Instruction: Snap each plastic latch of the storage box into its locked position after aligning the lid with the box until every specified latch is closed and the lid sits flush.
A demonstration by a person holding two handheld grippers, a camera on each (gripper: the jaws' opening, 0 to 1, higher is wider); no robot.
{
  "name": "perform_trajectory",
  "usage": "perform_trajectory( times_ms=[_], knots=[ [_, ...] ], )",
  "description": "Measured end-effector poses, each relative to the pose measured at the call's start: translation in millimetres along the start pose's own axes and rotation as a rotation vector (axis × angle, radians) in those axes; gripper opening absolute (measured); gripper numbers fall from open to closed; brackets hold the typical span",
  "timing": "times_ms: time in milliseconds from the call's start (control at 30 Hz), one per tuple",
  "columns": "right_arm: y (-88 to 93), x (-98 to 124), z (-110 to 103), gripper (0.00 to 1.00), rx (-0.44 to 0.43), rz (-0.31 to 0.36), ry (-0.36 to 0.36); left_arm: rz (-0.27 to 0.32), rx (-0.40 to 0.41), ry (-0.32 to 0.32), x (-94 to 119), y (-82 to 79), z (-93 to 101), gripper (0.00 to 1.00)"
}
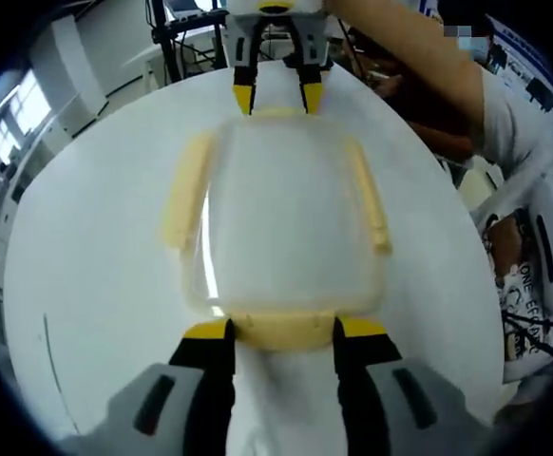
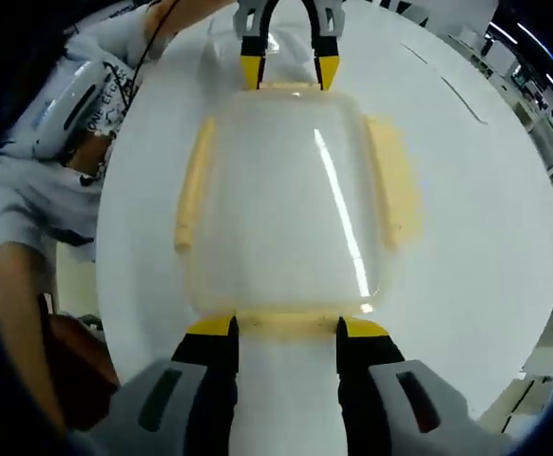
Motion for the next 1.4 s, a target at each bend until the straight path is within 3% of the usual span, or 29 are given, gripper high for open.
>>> perform_trajectory(
  times_ms=[233, 500, 733, 1233, 1400],
  knots=[
    [5.1, -1.6, -2.5, 0.4, -0.024, 0.038, 0.008, -0.04, 0.004, -0.001, 0.5, -2.6, -1.6, 0.41],
    [5.7, -3.1, -1.1, 0.4, -0.013, 0.062, 0.005, 0.006, 0.008, 0.001, 0.1, 0.5, -1.3, 0.41],
    [3.2, -4.0, -2.4, 0.4, -0.009, 0.044, 0.006, -0.035, -0.011, -0.002, 0.5, -0.6, -3.3, 0.41],
    [1.4, -4.1, -0.8, 0.39, -0.008, 0.01, -0.001, -0.005, -0.007, 0.006, 0.6, -0.5, -3.6, 0.4],
    [1.2, -3.7, 0.4, 0.39, -0.003, 0.018, -0.001, -0.025, -0.002, 0.001, 0.7, -1.6, -2.6, 0.39]
  ],
)
Point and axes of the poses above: the point that each gripper's makers call its tool centre point, and the gripper's own axes: x roughly backward along the fingers, z roughly to its right, y roughly out of its underside, the point moved 5 cm from there along x, roughly backward along the fingers, and after that the axes turned 14 degrees about -z, right-handed, at the moved point
